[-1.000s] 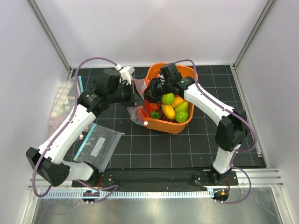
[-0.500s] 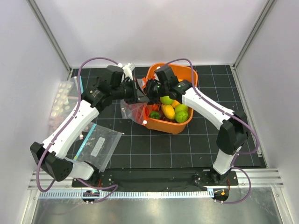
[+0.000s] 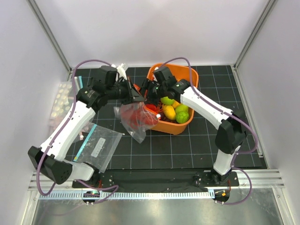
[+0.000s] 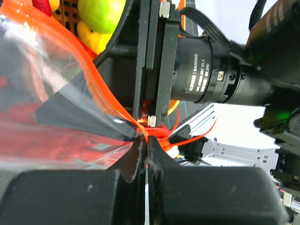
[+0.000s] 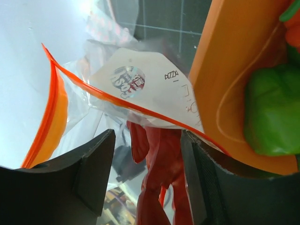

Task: Place the food in the zip-top bag and seal the zipper
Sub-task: Place the fake lobster in the zipper food storage bag, then pick up the fake fruit from the bin.

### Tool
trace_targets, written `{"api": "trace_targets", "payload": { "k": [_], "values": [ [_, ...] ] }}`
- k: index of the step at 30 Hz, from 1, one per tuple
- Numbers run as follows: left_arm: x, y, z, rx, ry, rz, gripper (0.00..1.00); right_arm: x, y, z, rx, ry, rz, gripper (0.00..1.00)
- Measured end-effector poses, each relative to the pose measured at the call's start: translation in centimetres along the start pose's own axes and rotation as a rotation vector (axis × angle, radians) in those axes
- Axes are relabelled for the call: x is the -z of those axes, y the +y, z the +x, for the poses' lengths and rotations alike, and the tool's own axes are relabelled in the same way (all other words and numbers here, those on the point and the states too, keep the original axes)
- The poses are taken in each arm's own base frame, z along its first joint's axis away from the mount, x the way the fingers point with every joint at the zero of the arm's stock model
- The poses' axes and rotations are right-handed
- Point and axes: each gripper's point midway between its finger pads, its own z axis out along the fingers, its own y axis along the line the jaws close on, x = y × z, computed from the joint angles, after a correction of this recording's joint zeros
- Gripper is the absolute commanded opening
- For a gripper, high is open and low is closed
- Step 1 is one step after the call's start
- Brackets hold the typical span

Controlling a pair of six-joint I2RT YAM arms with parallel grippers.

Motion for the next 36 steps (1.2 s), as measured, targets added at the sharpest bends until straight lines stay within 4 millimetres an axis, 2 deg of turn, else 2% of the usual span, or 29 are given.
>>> {"api": "trace_targets", "payload": {
  "k": [8, 13, 16, 20, 24, 28, 30, 34, 36],
  "values": [
    [0.8, 0.3, 0.7, -0.041, 0.009, 0.018, 0.00, 1.1, -1.3, 0.2, 0.045, 0.007, 0.117, 0.69],
    [0.7, 3.3, 1.2, -0.049, 0.024, -0.084, 0.00, 2.5, -1.6, 0.0, 0.081, 0.005, 0.147, 0.68],
    [0.7, 4.4, 1.6, -0.062, 0.037, -0.123, 0.00, 3.5, -1.2, -0.4, 0.115, -0.010, 0.144, 0.67],
    [0.9, 5.2, 1.9, -0.085, 0.046, -0.158, 0.00, 5.1, -0.5, -1.3, 0.159, -0.050, 0.135, 0.67],
    [1.1, 6.0, 2.0, -0.107, 0.051, -0.195, 0.00, 6.7, -0.6, -3.1, 0.188, -0.104, 0.140, 0.68],
    [1.3, 6.7, 2.1, -0.130, 0.066, -0.234, 0.00, 8.1, -2.6, -5.9, 0.180, -0.165, 0.190, 0.67],
    [1.6, 6.8, 1.7, -0.150, 0.067, -0.258, 0.00, 8.7, -3.9, -7.0, 0.173, -0.189, 0.227, 0.70],
    [2.3, 6.4, 0.2, -0.202, 0.046, -0.288, 0.00, 9.6, -6.7, -8.8, 0.181, -0.223, 0.317, 0.89],
    [2.6, 6.2, -0.3, -0.225, 0.035, -0.298, 0.00, 9.2, -8.0, -9.2, 0.199, -0.223, 0.364, 0.91]
  ]
}}
